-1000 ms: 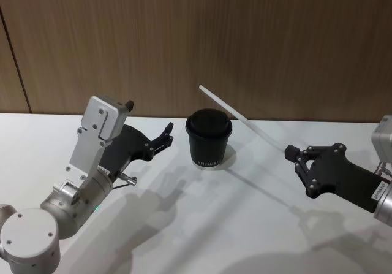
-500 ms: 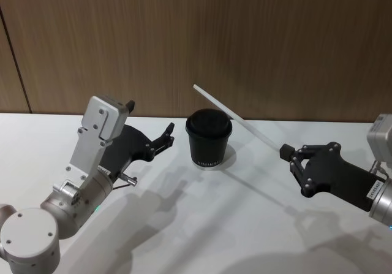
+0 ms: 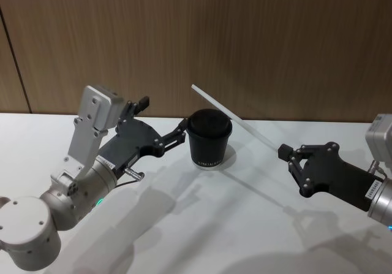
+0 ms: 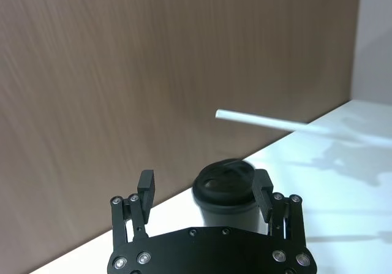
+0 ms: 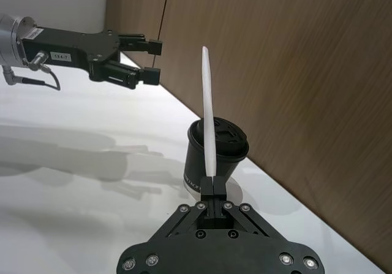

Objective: Pick up the straw with one hand, pass it to the other hand, and insert it into the cup.

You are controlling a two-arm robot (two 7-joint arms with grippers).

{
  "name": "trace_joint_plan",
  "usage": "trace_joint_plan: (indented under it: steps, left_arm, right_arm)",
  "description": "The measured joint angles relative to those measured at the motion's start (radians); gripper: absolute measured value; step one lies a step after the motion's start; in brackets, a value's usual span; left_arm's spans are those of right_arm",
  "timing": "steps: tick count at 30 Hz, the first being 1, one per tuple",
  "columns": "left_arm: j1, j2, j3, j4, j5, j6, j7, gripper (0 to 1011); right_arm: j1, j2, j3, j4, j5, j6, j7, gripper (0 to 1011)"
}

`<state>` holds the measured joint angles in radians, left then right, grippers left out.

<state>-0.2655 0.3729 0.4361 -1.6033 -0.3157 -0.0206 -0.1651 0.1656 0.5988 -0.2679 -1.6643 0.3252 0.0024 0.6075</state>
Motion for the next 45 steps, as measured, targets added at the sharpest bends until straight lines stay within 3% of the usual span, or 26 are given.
trace_joint_plan:
  steps: [9,14,21,32,35,45]
  left_arm:
    - [-0.019,-0.029,-0.028,0.027,-0.128,-0.006,-0.114,1003]
    - [-0.025,-0.043,-0.041,0.039,-0.182,0.000,-0.150,1003]
    - [-0.034,-0.074,-0.066,0.064,-0.295,0.031,-0.204,1003]
    - [-0.042,-0.117,-0.097,0.101,-0.440,0.109,-0.227,1003]
    - [-0.047,-0.134,-0.105,0.117,-0.493,0.149,-0.226,1003]
    - [-0.082,-0.176,-0.112,0.180,-0.604,0.250,-0.219,1003]
  right_arm:
    - [0.001,0.000,-0.001,0.000,0.000,0.000,0.000,1]
    - [0.001,0.000,-0.002,0.000,0.000,0.000,0.000,1]
    - [0.002,0.000,-0.002,0.000,0.000,0.000,0.000,1]
    - [0.002,0.000,-0.002,0.000,0.000,0.000,0.000,1]
    - [0.002,0.000,-0.002,0.000,0.000,0.000,0.000,1]
    - [0.002,0.000,-0.002,0.000,0.000,0.000,0.000,1]
